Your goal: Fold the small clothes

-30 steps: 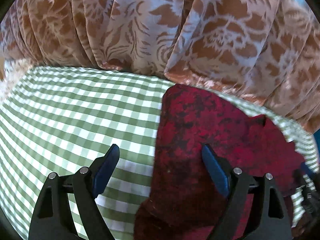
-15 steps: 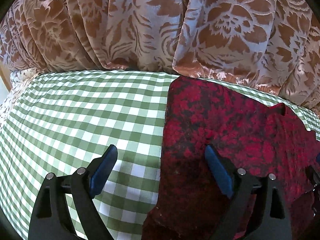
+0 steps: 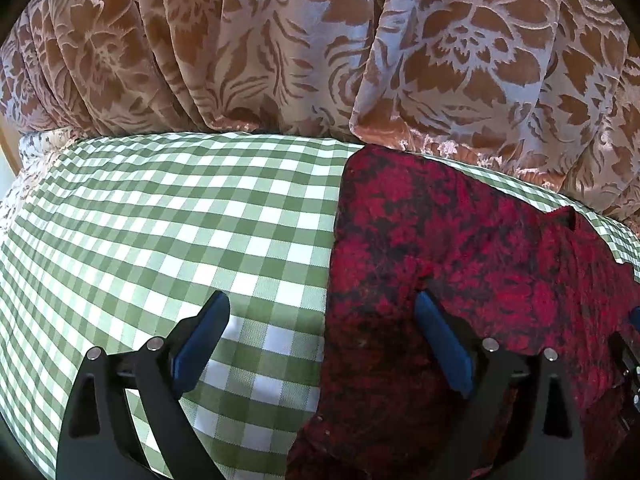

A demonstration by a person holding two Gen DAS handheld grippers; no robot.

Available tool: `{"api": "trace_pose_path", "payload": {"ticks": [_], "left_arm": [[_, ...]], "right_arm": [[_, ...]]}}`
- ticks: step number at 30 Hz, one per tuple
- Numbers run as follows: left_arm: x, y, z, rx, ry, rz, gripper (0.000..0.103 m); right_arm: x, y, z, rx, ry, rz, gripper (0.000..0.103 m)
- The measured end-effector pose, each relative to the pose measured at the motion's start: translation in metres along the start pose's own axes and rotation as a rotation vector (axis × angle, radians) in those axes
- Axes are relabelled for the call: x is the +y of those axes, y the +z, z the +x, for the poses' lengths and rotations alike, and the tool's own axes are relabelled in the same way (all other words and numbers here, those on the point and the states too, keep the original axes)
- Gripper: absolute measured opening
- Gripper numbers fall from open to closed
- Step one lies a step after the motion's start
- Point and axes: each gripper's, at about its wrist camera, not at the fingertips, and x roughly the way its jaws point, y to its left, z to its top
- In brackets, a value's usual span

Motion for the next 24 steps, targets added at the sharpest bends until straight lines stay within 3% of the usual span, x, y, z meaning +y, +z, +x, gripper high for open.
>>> {"api": "trace_pose_path", "payload": {"ticks": [5, 14, 17, 20, 22, 23, 24], "left_arm": [[0.004, 0.0, 0.003, 0.012, -0.022, -0.017, 0.095], [0.062, 0.024, -0.007, 0.033, -0.296, -0.207, 0.089], [0.068, 0.033, 0.007, 0.053, -0.337, -0.258, 0.089], [0.057, 0.04, 0.026, 0.104, -0.396, -0.26, 0.079], [0.048, 0.042, 0.032, 0.118, -0.418, -0.247, 0.061], [0.04, 0.044, 0.034, 0.126, -0.43, -0.22, 0.035], [0.029, 0.046, 0.034, 0.122, -0.395, -0.175, 0.029]], "right_arm": [[-0.003, -0.003, 0.019, 0.052, 0.019, 0.025, 0.076], [-0.013, -0.006, 0.031, 0.062, 0.082, 0.083, 0.08], [-0.014, -0.006, 0.031, 0.059, 0.087, 0.089, 0.081], [-0.015, -0.006, 0.03, 0.057, 0.087, 0.091, 0.081], [-0.014, -0.007, 0.031, 0.057, 0.088, 0.091, 0.081], [-0.014, -0.007, 0.031, 0.056, 0.089, 0.093, 0.081], [-0.014, -0.008, 0.031, 0.054, 0.091, 0.096, 0.082]]}}
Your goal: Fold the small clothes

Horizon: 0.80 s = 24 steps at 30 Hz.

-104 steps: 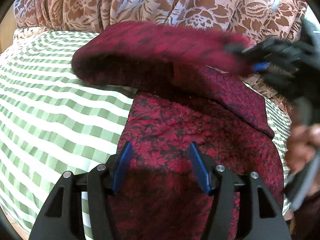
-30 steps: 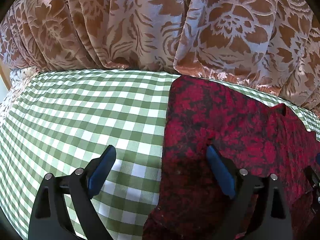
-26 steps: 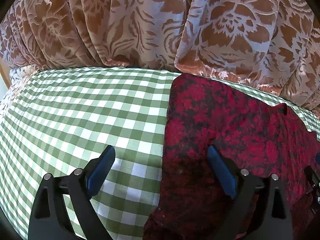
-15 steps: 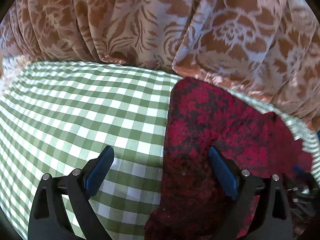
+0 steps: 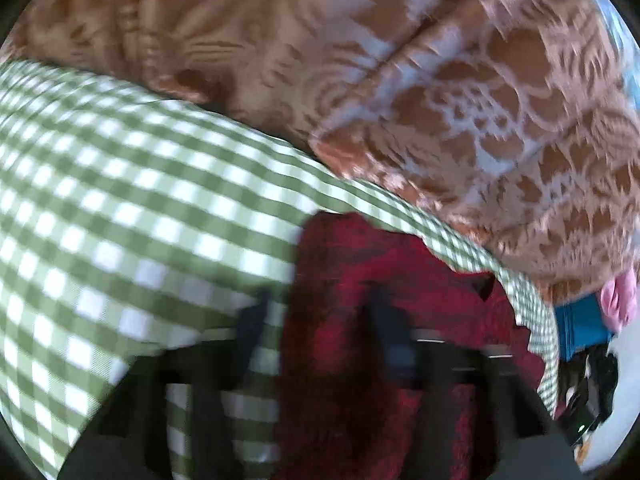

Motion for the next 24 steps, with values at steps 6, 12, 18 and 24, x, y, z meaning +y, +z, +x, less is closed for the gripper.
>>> {"api": "trace_pose_path", "payload": {"ticks": [6, 12, 18, 24], "left_arm": [[-0.047, -0.025, 0.028, -0.11, 0.381, 0.289, 0.033], [-0.07, -0.044, -0.03, -0.244, 0.422, 0.282, 0.047], [-0.086, -0.087, -0.04, -0.199, 0.439, 0.381, 0.048], [-0.074, -0.103, -0.04, -0.167, 0.443, 0.307, 0.046]], "right_arm": [[0.004, -0.002, 0.006, -0.004, -0.011, -0.005, 0.083], [0.004, -0.003, 0.007, -0.009, -0.007, 0.002, 0.083], [0.003, -0.002, 0.007, -0.012, -0.005, 0.004, 0.083], [0.004, -0.002, 0.006, -0.011, -0.012, -0.003, 0.084]]}}
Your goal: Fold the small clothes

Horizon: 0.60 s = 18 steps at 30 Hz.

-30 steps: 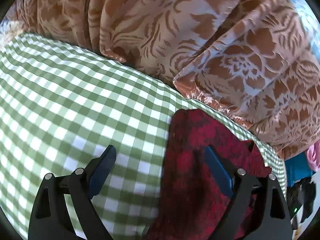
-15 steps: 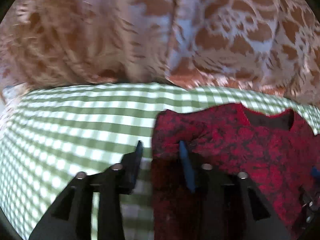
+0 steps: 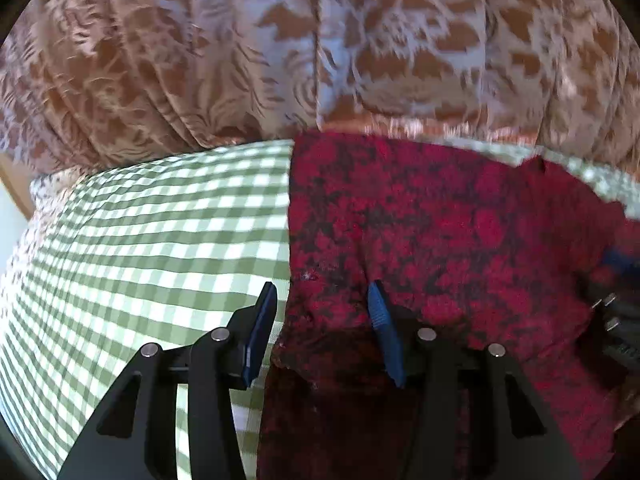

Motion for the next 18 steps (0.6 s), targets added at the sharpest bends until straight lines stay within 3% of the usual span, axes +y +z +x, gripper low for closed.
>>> {"api": "trace_pose_path", "payload": {"ticks": [3, 9, 18], "left_arm": [[0.002, 0.002, -0.032, -0.062, -0.018, -0.019, 0.049], [0.007, -0.008, -0.099, -0.172, -0.002, -0.033, 0.057], [0.018, -0.028, -0.153, -0.202, 0.023, -0.063, 0.06]], "right_arm": [[-0.002, 0.001, 0.0, 0.003, 0.005, 0.006, 0.084], [-0.001, 0.002, -0.015, -0.006, -0.041, 0.018, 0.097], [0.007, -0.021, -0.061, -0.027, -0.011, 0.054, 0.098]]}}
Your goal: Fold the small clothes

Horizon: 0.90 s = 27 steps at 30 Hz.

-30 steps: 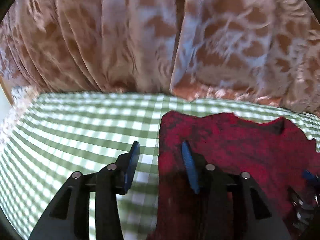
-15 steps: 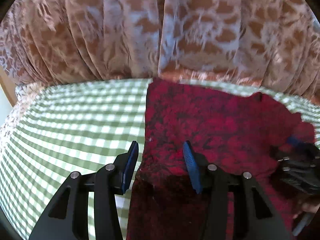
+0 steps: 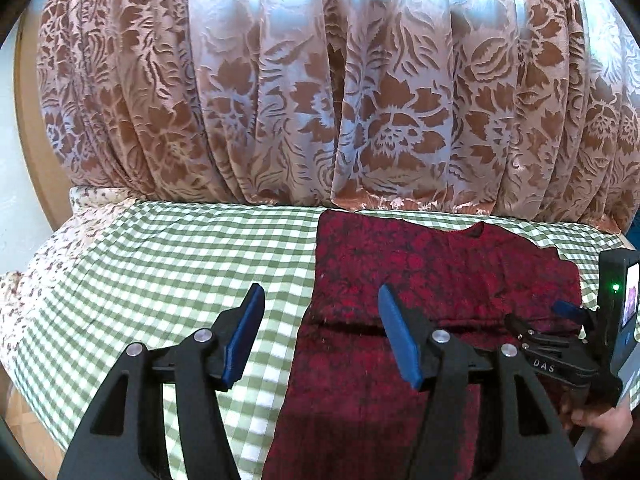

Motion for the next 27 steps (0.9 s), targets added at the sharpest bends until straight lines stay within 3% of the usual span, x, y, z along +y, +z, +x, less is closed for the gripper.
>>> {"api": "trace_pose_path", "payload": {"ticks": [3, 7, 11, 19, 27], "left_arm": [[0.003, -0.007, -0.012, 0.0, 0.006, -0.007, 0.061], [0.006, -0.022, -0.024, 0.017, 0.017, -0.025, 0.072], [-0.001, -0.05, -0.032, 0.061, -0.034, 0.004, 0.072], [-0.055, -0.109, -0.046, 0.125, -0.179, 0.195, 0.072], [-0.091, -0.119, -0.066, 0.109, -0.23, 0.278, 0.072]], "right_arm": [[0.006, -0.009, -0.012, 0.004, 0.017, -0.001, 0.098], [0.009, -0.022, -0.028, 0.022, 0.056, 0.011, 0.098], [0.009, -0.04, -0.046, 0.04, 0.087, 0.013, 0.098], [-0.019, -0.076, -0.084, 0.066, 0.057, 0.027, 0.098], [-0.064, -0.111, -0.118, 0.084, 0.01, 0.12, 0.098]]}}
